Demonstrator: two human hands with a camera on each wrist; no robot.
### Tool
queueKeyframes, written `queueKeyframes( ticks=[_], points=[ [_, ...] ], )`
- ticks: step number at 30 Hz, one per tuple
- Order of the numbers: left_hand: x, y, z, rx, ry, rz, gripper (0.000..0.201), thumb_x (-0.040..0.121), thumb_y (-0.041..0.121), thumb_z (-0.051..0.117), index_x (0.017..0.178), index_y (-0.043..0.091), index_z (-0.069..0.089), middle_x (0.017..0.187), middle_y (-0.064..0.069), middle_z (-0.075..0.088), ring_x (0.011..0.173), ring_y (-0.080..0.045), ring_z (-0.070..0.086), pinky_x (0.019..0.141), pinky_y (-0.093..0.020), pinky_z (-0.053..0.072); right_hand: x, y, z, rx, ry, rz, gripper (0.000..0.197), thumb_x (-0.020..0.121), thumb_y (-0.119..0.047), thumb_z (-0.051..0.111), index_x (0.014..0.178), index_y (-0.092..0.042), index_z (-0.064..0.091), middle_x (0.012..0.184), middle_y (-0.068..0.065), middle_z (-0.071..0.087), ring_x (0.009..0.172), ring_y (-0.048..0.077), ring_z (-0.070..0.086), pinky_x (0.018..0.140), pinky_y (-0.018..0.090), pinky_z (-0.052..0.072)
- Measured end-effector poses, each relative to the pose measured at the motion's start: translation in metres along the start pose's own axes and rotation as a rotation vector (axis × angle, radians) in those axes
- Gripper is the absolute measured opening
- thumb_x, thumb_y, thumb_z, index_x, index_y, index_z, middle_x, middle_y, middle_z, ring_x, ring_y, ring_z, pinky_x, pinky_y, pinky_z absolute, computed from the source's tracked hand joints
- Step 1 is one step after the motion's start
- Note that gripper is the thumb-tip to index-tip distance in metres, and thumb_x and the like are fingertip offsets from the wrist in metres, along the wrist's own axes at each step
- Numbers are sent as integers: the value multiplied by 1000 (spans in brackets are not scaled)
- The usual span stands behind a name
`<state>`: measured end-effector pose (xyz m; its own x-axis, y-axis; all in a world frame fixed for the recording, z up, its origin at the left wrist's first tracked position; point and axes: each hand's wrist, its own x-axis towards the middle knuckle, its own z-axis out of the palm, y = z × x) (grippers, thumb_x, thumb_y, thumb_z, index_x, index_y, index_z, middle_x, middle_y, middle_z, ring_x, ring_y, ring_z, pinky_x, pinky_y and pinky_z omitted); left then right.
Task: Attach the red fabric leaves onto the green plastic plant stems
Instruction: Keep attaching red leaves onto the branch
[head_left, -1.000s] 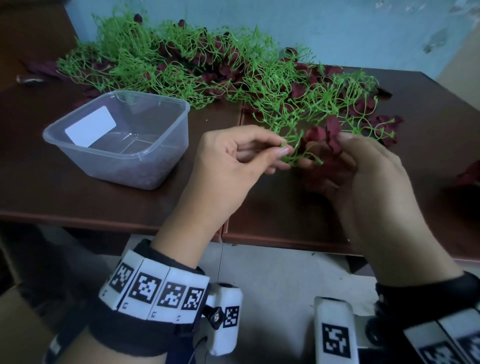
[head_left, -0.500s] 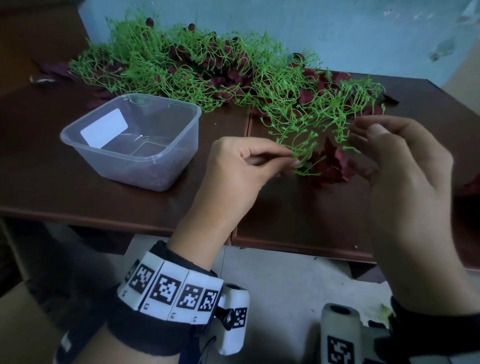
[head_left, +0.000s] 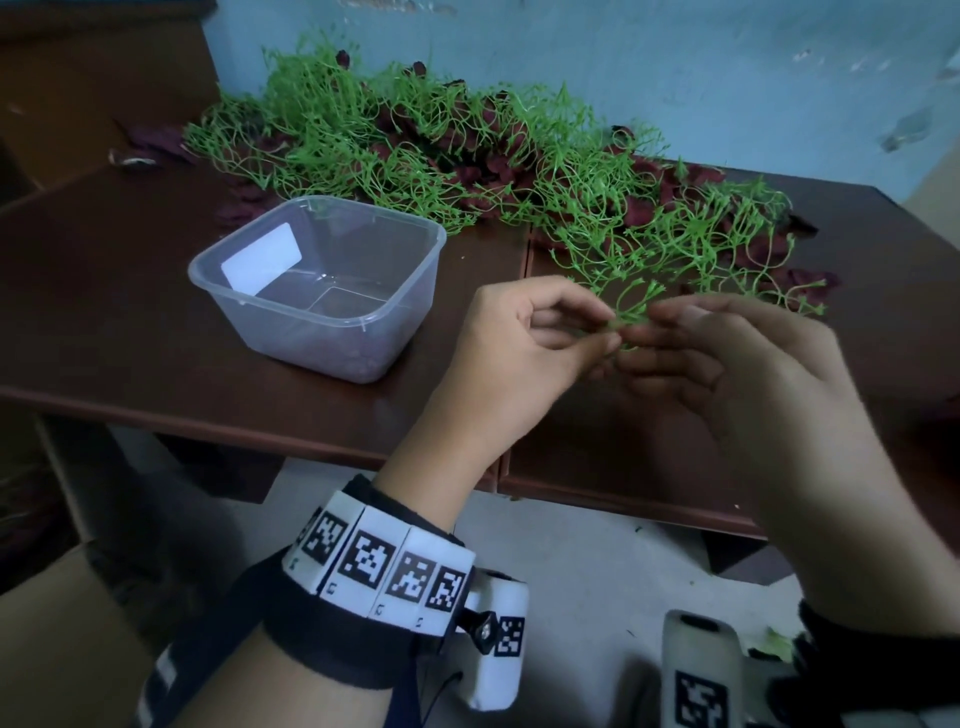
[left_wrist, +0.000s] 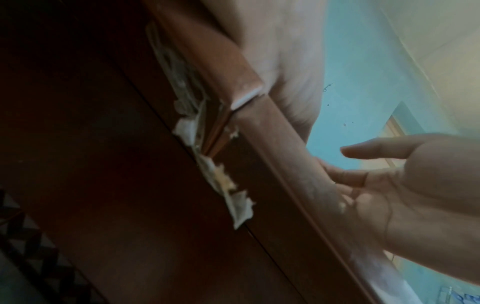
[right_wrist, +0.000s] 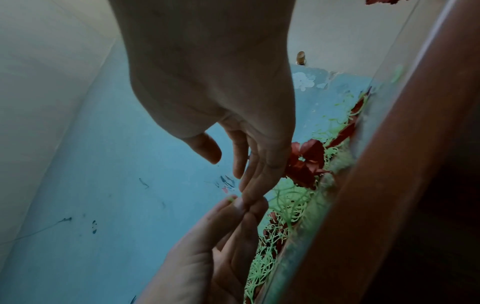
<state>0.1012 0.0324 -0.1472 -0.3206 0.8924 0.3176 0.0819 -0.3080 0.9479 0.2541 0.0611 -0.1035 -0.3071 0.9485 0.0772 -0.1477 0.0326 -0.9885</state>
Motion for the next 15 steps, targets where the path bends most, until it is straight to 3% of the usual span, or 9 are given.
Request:
queueKeyframes(
  ticks=[3,11,15],
  points=[
    [1,-3,-2,12,-23,-18,13,84,-9,75,92,1,75,84,-15,77,73,-16,75,76,-25,62,4,4,0,26,31,41,21,102,-5,45,94,-3,64,81,16,73,79,26,74,78,32,60],
    [2,-5,-3,-26,-8,-46,17,87,-11,70,86,4,76,90,-11,80,86,-22,78,71,-26,62,8,14,-3,-67,49,16,23,102,-7,46,93,-8,67,85,14,74,87,27,74,83,35,57],
    [4,-7,-4,-41,-6,-34,15,87,-11,71,93,-1,79,89,-11,80,86,-19,78,80,-28,62,8,18,-6,-60,50,23,22,101,-7,48,92,-7,68,83,13,75,87,27,75,84,34,59]
  ],
)
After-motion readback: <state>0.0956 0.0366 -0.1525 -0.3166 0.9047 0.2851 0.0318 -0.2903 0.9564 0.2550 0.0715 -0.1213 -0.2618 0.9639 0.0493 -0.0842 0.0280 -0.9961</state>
